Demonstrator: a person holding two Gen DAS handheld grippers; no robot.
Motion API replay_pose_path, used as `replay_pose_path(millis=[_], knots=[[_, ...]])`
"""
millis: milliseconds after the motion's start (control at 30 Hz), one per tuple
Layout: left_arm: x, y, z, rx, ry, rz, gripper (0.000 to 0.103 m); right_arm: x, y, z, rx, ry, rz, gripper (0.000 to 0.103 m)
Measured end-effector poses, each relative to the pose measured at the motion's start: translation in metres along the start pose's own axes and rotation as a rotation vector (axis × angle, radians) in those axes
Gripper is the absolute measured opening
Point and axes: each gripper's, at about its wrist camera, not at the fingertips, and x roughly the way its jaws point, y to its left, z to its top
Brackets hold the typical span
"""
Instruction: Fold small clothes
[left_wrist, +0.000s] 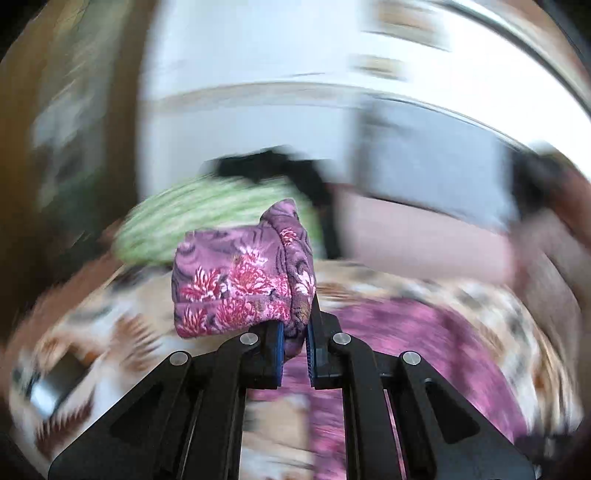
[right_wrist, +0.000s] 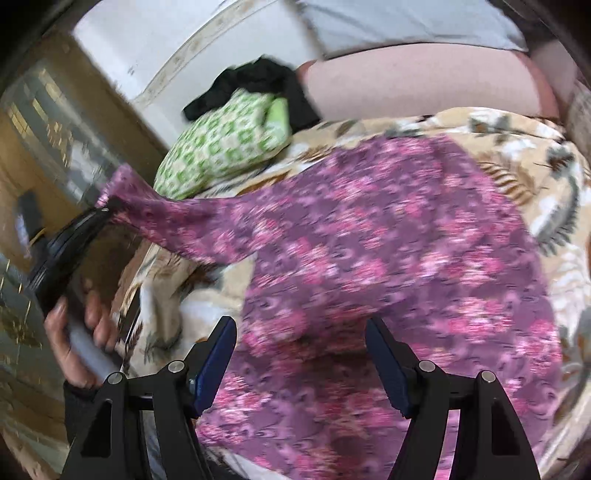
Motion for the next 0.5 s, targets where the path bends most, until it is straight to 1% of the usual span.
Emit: replay_pose_path(millis=[33, 100, 133, 167, 233, 267, 333, 367, 400, 433, 467, 500], knots=[[-0.005, -0.027, -0.003, 0.079, 0.014, -0.090, 0.008, -0.005, -0.013, 0.000, 0.027, -0.012, -0.007, 0.070], [-0.011, -0.067, -0.014, 0.189, 0.049, -0.220, 0.008, -0.014, -0.044, 0.000, 0.092, -0.029, -0.017, 0.070], [-0.013, -0.090, -0.026, 0.249, 0.079, -0.296, 0.008, -0.020, -0.060, 0.000, 0.127, -0.042, -0.032, 0.070], [-0.011, -0.106, -0.036, 0.288, 0.103, -0.338, 0.008, -0.024, -0.071, 0.001, 0.150, -0.053, -0.041, 0.070], [-0.003, -0.133, -0.060, 0.341, 0.177, -0.390, 0.008, -0.034, -0.100, -0.001, 0.201, -0.080, -0.056, 0.070], [0.006, -0.149, -0.079, 0.365, 0.248, -0.423, 0.009, -0.036, -0.109, -0.001, 0.218, -0.085, -0.062, 0.070], [0.021, -0.168, -0.107, 0.383, 0.347, -0.456, 0.010, -0.038, -0.132, -0.007, 0.272, -0.093, -0.049, 0.070], [0.025, -0.181, -0.128, 0.403, 0.447, -0.479, 0.010, -0.037, -0.141, -0.010, 0.297, -0.097, -0.037, 0.070], [0.027, -0.189, -0.140, 0.435, 0.507, -0.474, 0.010, -0.034, -0.150, -0.014, 0.329, -0.099, -0.013, 0.070], [0.026, -0.195, -0.149, 0.469, 0.541, -0.458, 0.010, -0.027, -0.158, -0.018, 0.361, -0.089, 0.016, 0.070], [0.017, -0.198, -0.158, 0.498, 0.536, -0.439, 0.013, -0.022, -0.163, -0.020, 0.383, -0.076, 0.033, 0.070], [0.008, -0.198, -0.161, 0.498, 0.518, -0.441, 0.017, -0.016, -0.166, -0.023, 0.399, -0.063, 0.057, 0.070]])
